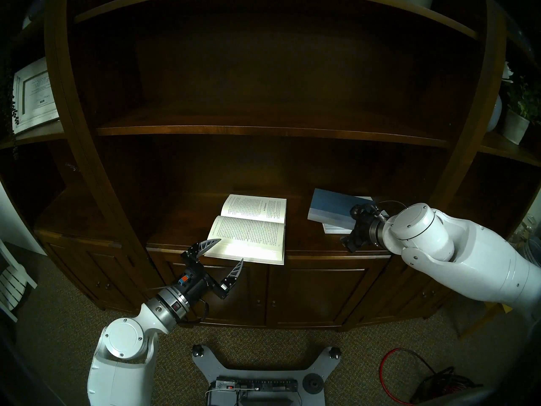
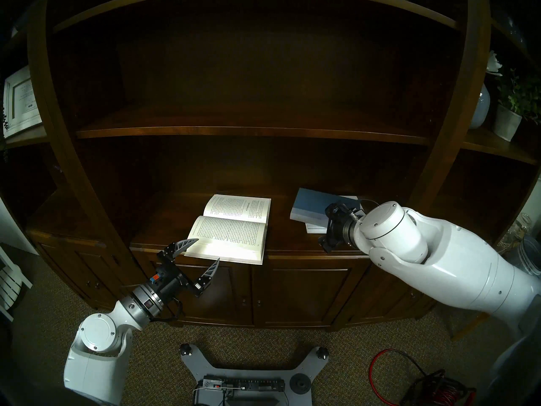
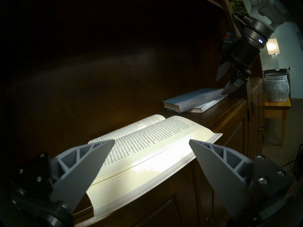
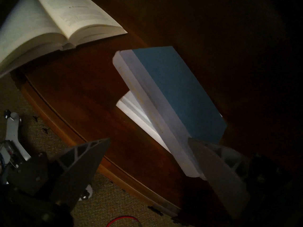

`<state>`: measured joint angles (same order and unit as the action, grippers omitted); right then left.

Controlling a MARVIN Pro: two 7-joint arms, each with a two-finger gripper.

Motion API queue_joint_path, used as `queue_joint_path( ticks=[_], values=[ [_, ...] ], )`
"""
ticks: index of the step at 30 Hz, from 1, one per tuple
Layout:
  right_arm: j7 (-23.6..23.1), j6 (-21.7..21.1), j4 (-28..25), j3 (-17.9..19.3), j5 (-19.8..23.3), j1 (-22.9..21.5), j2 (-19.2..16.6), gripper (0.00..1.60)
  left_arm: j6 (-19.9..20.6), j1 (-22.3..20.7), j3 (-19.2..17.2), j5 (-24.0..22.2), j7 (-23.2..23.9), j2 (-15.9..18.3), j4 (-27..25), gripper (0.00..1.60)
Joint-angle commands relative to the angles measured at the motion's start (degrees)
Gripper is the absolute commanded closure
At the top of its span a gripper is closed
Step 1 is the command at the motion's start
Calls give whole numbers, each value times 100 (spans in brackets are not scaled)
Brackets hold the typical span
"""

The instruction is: Close the books and align them horizontally on the shelf

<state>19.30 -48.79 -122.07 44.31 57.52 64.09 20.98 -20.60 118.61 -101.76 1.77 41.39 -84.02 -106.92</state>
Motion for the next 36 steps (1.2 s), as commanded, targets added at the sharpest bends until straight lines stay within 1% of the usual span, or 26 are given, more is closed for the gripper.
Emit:
queue_joint_path(
  ticks=[1, 2, 3, 5, 6, 8, 9, 10, 11, 12, 13, 14, 15, 16, 18, 19, 20, 21, 22, 24, 27, 30, 36],
  values=[
    [100, 290, -154, 480, 809, 583, -669, 0, -49, -94, 11, -22, 2, 6, -155, 0],
    [73, 379, -72, 488, 961, 645, -741, 0, -49, -95, 11, -22, 2, 6, -154, 0],
    [85, 418, -9, 494, 1018, 691, -760, 0, -48, -95, 11, -22, 3, 6, -153, 0],
    [57, 681, 62, 553, 1332, 801, -922, 0, -48, -95, 11, -21, 3, 5, -153, 0],
    [40, 746, 117, 607, 1465, 837, -902, 0, -48, -95, 11, -21, 3, 5, -152, 0],
    [40, 973, 139, 693, 1770, 941, -1006, 0, -49, -95, 11, -21, 4, 5, -153, 0],
    [40, 973, 139, 693, 1770, 941, -1006, 0, -49, -95, 11, -21, 4, 5, -153, 0],
    [62, 1096, 155, 743, 1913, 1005, -1038, 0, -49, -95, 10, -21, 4, 5, -154, 0],
    [103, 1095, 156, 780, 2012, 1035, -1059, 0, -49, -95, 10, -21, 4, 4, -154, 0],
    [163, 1294, 161, 855, 2203, 1142, -1108, 0, -49, -95, 10, -21, 5, 4, -156, 0],
    [215, 1441, 156, 892, 2282, 1217, -1136, 0, -50, -94, 10, -21, 5, 4, -157, 0],
    [215, 1441, 156, 892, 2282, 1217, -1136, 0, -50, -94, 10, -21, 5, 4, -157, 0],
    [257, 1541, 175, 965, 2456, 1289, -1174, 0, -50, -94, 10, -21, 6, 4, -159, 0],
    [257, 1541, 175, 965, 2456, 1289, -1174, 0, -50, -94, 10, -21, 6, 4, -159, 0],
    [357, 1864, 221, 1006, 2634, 1380, -1229, 0, -50, -93, 9, -22, 7, 3, -161, 0],
    [357, 1864, 221, 1006, 2634, 1380, -1229, 0, -50, -93, 9, -22, 7, 3, -161, 0],
    [391, 2078, 280, 991, 2632, 1389, -1178, 0, -51, -93, 9, -22, 8, 3, -163, 0],
    [391, 2167, 319, 977, 2621, 1379, -1133, 0, -51, -93, 9, -22, 8, 3, -163, 0],
    [391, 2167, 319, 977, 2621, 1379, -1133, 0, -51, -93, 9, -22, 8, 3, -163, 0],
    [461, 2331, 403, 913, 2491, 1337, -977, 0, -51, -93, 8, -22, 9, 2, -164, 0],
    [531, 2284, 646, 885, 2266, 1187, -594, 0, -50, -93, 8, -21, 9, 2, -164, 0],
    [589, 2239, 713, 884, 2194, 1120, -464, 0, -50, -93, 8, -21, 9, 1, -163, 0],
    [606, 2031, 965, 858, 2052, 883, -39, 0, -50, -94, 7, -20, 10, 0, -162, 0]
  ],
)
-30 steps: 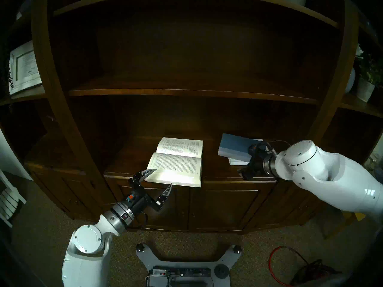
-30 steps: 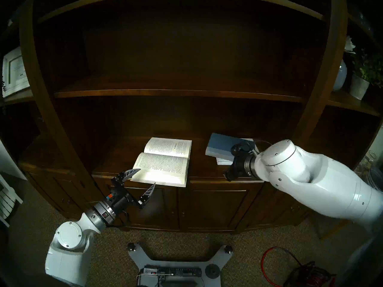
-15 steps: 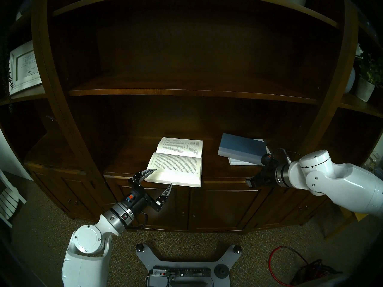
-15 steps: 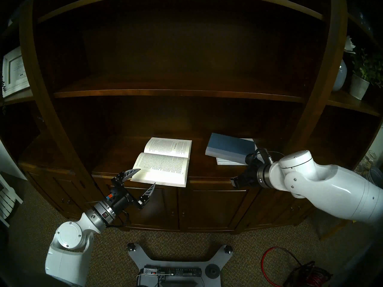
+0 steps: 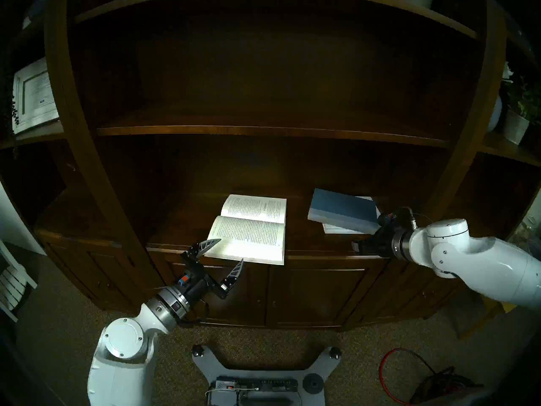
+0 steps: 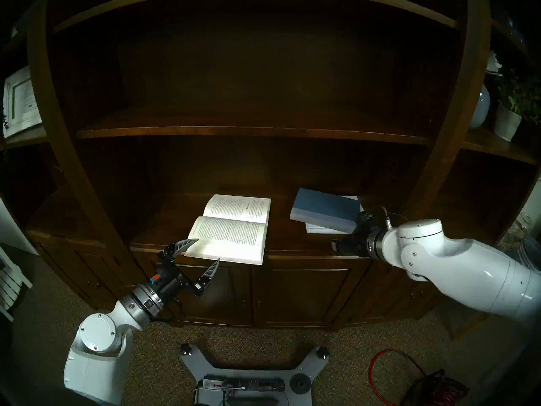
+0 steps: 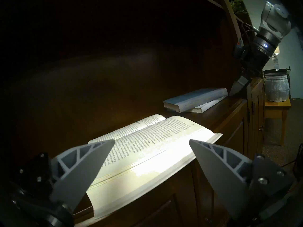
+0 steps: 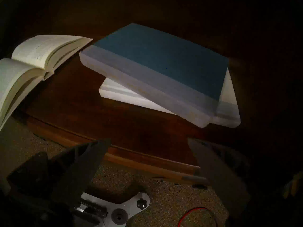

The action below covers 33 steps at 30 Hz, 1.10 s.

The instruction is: Close the books and align them horizontally on the shelf

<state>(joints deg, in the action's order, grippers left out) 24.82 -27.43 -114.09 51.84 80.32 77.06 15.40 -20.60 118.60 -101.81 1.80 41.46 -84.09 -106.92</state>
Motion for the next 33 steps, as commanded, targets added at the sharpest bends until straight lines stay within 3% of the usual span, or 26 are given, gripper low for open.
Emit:
queue_joint_path(
  ticks=[1, 8, 18, 33],
  values=[
    [86, -146, 195, 96, -239, -452, 592, 0, -50, -93, 12, -23, 4, 7, -162, 0],
    [314, -376, 318, 15, -401, -672, 997, 0, -50, -94, 11, -23, 5, 5, -161, 0],
    [1248, -630, 451, -268, -1066, -924, 1584, 0, -50, -94, 10, -22, 7, 3, -160, 0],
    [2344, -926, 714, -526, -1460, -1085, 2197, 0, -50, -94, 8, -21, 10, 0, -162, 0]
  ],
)
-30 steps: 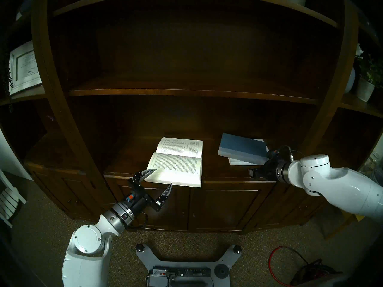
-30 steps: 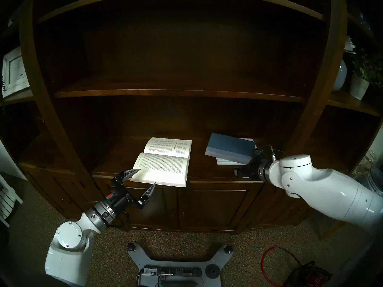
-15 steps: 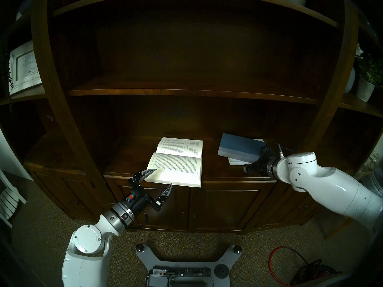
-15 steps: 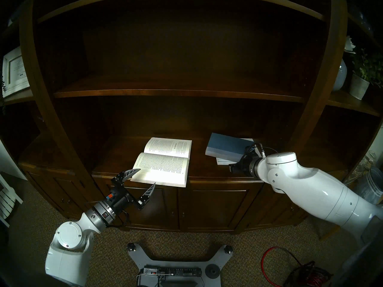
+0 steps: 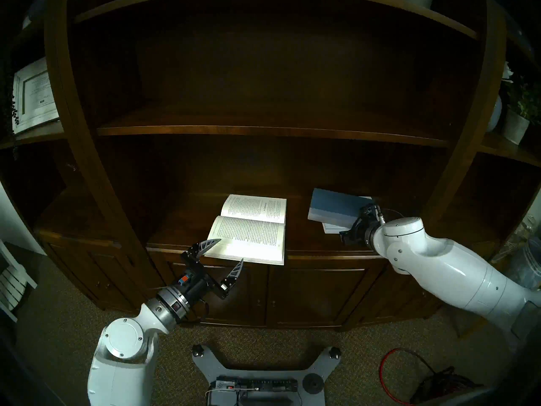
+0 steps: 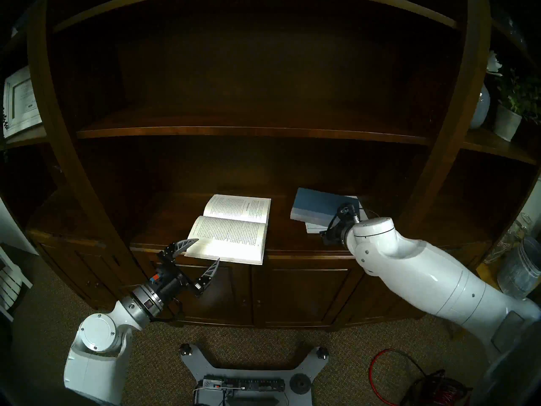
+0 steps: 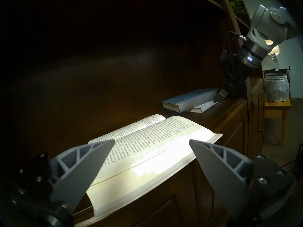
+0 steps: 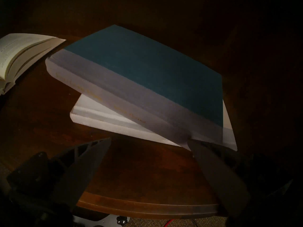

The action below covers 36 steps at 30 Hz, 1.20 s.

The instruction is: Close the books and align them horizontally on the shelf

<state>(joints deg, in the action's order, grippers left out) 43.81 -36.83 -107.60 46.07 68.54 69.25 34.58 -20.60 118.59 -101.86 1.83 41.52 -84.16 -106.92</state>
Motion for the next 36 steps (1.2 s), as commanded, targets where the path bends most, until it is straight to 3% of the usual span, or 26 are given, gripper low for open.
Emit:
queue_joint_path(
  ticks=[1, 14, 23, 32, 36],
  values=[
    [502, 5, 67, 45, -313, -313, 288, 0, -50, -94, 12, -24, 4, 7, -163, 0],
    [907, 11, 32, 158, -343, -308, 234, 0, -50, -94, 11, -23, 6, 4, -162, 0],
    [867, -47, 120, 332, -89, -316, 139, 0, -50, -94, 10, -23, 8, 3, -163, 0],
    [960, -41, -809, 536, 536, 45, -243, 0, -50, -95, 9, -22, 10, 1, -162, 0],
    [1057, -15, -938, 604, 728, 108, -296, 0, -51, -95, 8, -22, 10, 1, -164, 0]
  ],
)
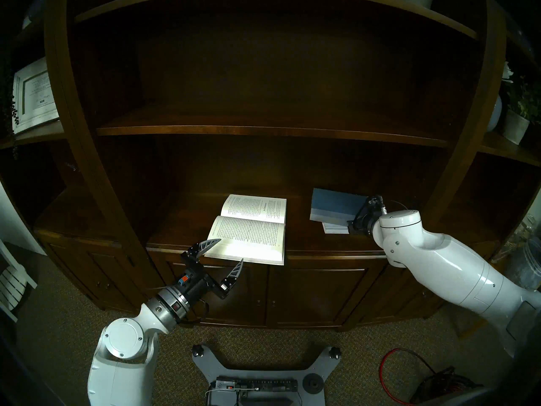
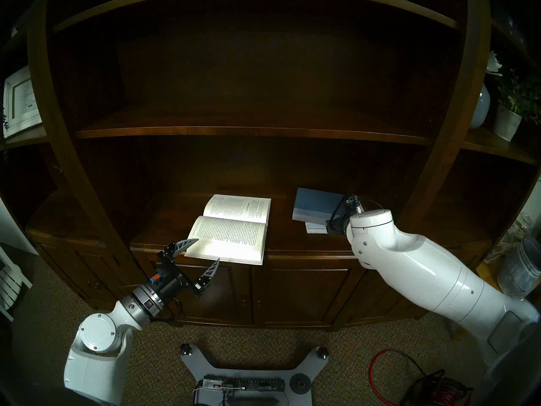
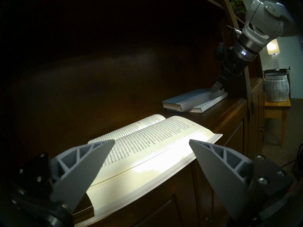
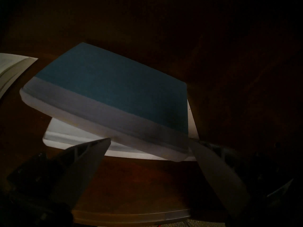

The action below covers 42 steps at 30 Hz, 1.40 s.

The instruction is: Close the books and align them horizontally on the shelf

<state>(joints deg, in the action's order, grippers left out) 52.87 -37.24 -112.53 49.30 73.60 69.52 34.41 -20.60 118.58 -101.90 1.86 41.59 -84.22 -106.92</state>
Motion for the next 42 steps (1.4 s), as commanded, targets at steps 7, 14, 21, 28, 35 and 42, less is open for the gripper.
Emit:
queue_joint_path(
  ticks=[7, 14, 21, 28, 35, 42],
  values=[
    [441, 373, -309, 560, 836, 246, -149, 0, -51, -93, 11, -24, 5, 6, -165, 0],
    [531, 638, 92, 635, 1086, 186, 93, 0, -51, -94, 11, -24, 7, 4, -165, 0],
    [336, 586, 713, 455, 985, -140, 511, 0, -51, -94, 10, -23, 8, 3, -163, 0],
    [286, 478, 994, 296, 790, -455, 779, 0, -50, -96, 9, -21, 9, 1, -160, 0],
    [368, 416, 1016, 219, 646, -598, 892, 0, -50, -96, 8, -21, 10, 0, -159, 0],
    [441, 388, 1500, 19, 278, -820, 1132, 0, -50, -96, 7, -20, 12, -2, -161, 0]
  ],
)
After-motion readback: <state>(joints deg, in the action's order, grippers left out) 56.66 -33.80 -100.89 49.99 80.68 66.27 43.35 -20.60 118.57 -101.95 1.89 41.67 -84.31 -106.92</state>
